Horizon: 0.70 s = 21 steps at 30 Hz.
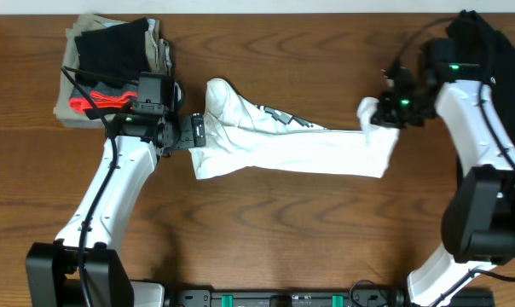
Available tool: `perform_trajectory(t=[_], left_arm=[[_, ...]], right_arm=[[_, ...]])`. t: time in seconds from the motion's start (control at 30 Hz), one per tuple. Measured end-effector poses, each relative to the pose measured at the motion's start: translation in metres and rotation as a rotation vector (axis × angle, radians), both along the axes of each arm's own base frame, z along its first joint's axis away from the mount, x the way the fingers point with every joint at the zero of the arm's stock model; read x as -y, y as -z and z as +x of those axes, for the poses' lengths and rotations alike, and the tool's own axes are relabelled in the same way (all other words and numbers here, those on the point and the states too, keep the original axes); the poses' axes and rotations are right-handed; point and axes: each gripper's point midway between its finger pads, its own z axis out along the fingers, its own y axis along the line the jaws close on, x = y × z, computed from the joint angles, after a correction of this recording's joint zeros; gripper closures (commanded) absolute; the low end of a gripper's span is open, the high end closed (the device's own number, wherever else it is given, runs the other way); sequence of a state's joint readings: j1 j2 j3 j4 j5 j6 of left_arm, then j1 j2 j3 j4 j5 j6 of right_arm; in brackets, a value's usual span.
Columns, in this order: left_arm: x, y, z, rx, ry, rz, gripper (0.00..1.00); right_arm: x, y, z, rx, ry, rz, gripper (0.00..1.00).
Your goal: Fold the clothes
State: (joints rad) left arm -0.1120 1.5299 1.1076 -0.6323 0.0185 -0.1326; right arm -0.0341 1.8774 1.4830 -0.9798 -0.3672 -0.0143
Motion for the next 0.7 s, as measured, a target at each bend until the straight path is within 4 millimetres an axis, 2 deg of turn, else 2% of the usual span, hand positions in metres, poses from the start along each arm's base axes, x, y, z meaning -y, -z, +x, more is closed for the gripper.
perform_trajectory(t=[0.17,0.33,0.5,0.7], left_arm=[[0.0,0.0,0.0,0.0,0.0,0.0,0.02],[0.0,0.0,0.0,0.0,0.0,0.0,0.02],[0.0,0.0,0.0,-0.001,0.0,0.0,0.02],[0.0,0.005,0.0,-0.013,0.0,0.001,0.02]], right_arm=[[-0.044,-0.002,0.006,0.035,-0.052,0.013,0.96],[-0.077,0.003,0.005,0.038,-0.093,0.011,0.94],[-0.1,0.01,0.002,0.033,-0.123,0.007,0.9],[-0.116,0.011,0.0,0.038,-0.144,0.009,0.9]])
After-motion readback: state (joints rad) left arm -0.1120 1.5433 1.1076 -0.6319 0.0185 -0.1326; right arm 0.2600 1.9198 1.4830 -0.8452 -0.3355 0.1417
